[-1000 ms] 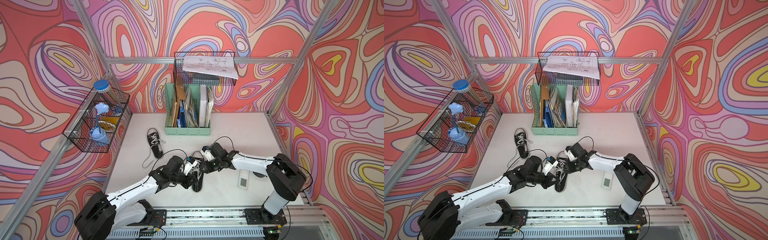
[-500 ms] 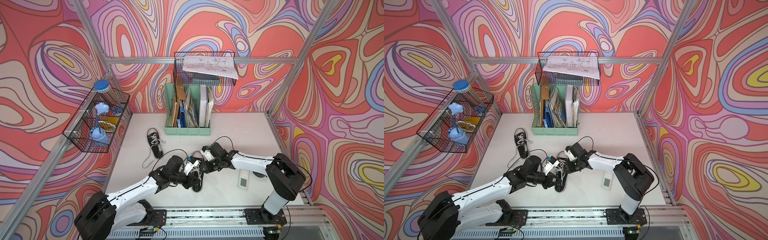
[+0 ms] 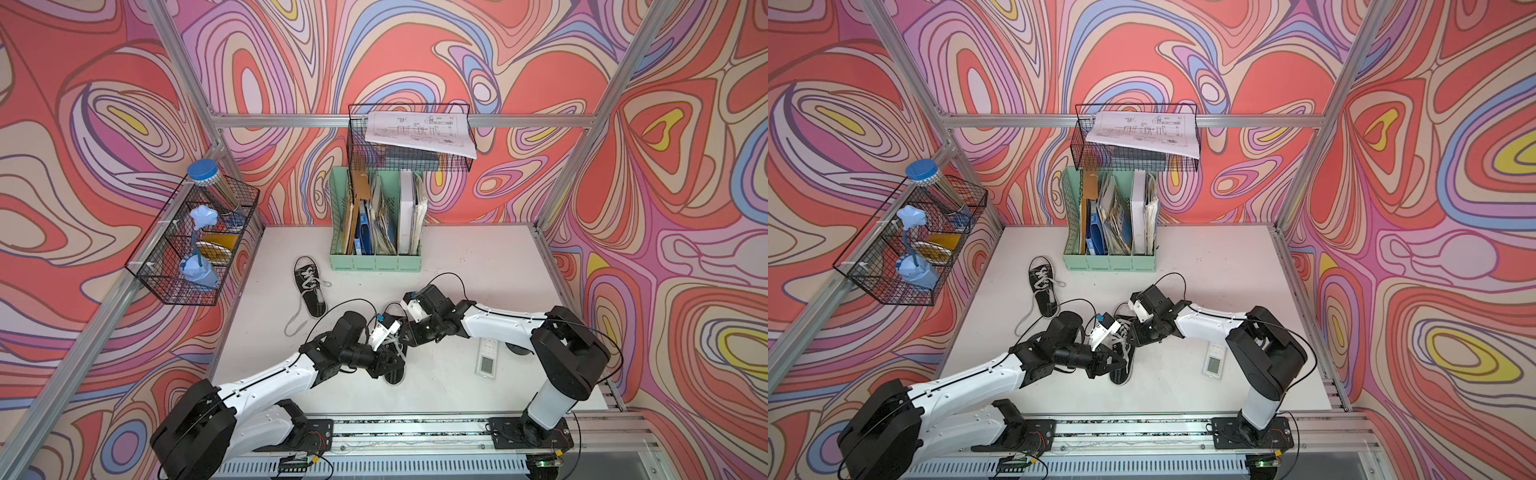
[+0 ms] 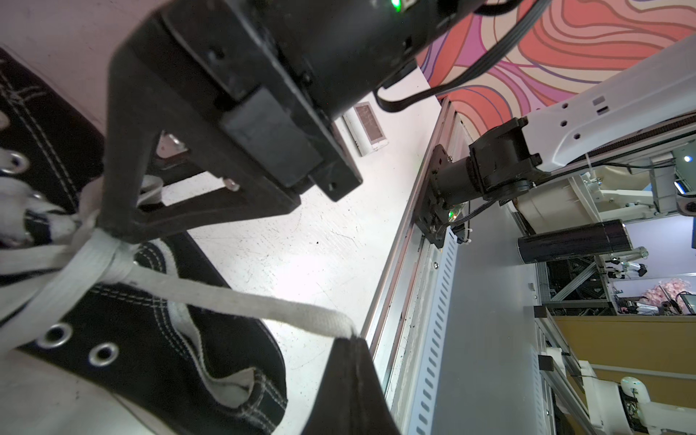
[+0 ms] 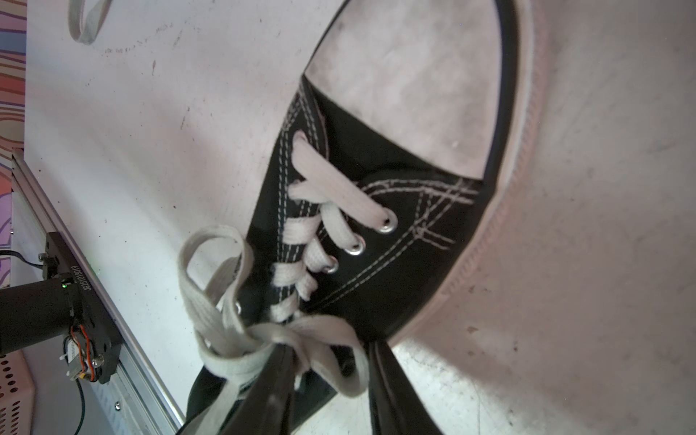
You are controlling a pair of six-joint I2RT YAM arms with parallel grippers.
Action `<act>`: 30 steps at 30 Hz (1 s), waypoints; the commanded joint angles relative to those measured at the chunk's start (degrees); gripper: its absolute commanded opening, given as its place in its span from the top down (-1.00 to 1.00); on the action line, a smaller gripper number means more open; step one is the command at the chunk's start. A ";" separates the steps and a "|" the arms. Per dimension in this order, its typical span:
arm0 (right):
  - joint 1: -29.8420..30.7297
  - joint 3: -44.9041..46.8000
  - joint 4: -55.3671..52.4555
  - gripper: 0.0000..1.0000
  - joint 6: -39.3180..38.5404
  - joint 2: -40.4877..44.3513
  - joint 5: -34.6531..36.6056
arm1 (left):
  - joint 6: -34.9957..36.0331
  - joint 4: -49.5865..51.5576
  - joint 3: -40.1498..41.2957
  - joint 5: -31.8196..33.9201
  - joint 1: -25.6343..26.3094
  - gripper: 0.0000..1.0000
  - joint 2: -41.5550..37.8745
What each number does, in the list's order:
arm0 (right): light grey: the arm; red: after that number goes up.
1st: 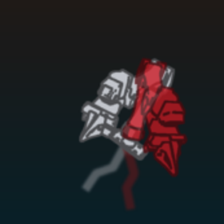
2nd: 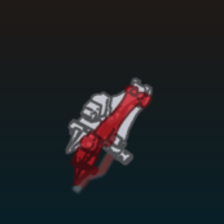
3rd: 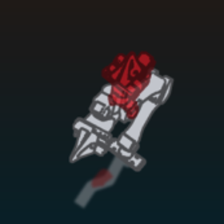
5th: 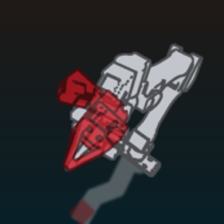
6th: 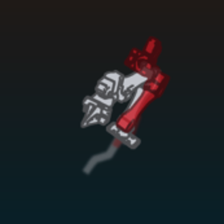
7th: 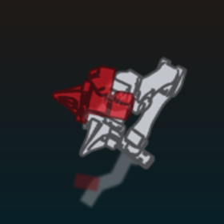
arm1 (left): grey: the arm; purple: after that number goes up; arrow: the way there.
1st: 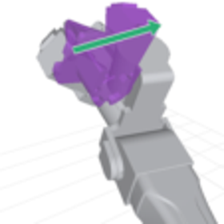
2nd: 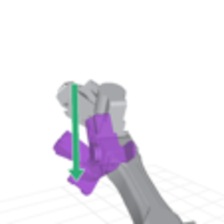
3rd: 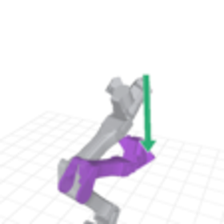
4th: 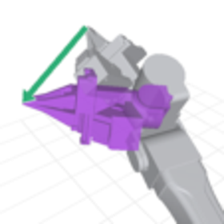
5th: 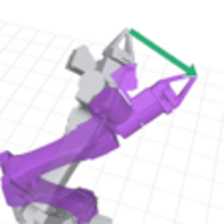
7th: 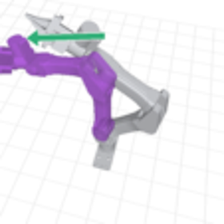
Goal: Tie the shoes
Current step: Tie the shoelace on the shoe.
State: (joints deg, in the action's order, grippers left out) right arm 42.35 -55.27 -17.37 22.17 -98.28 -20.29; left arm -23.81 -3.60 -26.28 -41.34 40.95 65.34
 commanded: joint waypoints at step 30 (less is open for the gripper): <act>-4.64 6.10 11.68 -0.09 11.78 7.61 -1.96 | -10.71 -3.92 2.85 11.35 -17.70 -0.22 -0.61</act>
State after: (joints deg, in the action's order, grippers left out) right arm 37.67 -50.92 -11.53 28.51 -90.15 -21.91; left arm -31.07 -3.95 -23.51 -31.35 24.23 62.61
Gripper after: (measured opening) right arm 0.547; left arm 0.606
